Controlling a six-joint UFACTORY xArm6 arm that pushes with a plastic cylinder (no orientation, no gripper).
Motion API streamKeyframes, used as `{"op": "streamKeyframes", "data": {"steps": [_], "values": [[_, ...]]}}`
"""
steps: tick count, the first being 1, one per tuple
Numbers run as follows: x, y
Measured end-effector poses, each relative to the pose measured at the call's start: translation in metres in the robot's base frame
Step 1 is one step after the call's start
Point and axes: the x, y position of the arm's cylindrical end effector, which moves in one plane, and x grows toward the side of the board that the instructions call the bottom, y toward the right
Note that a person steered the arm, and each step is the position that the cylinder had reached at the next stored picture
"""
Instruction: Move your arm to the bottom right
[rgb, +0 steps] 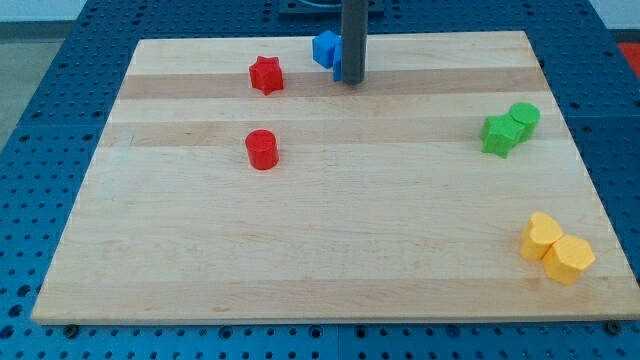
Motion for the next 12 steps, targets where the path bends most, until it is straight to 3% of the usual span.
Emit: {"op": "streamKeyframes", "data": {"steps": [2,4,5,7,9,10,12], "values": [[0.022,0.000],[0.142,0.011],[0.181,0.037],[0.181,0.159],[0.217,0.261],[0.251,0.291],[0.308,0.296]]}}
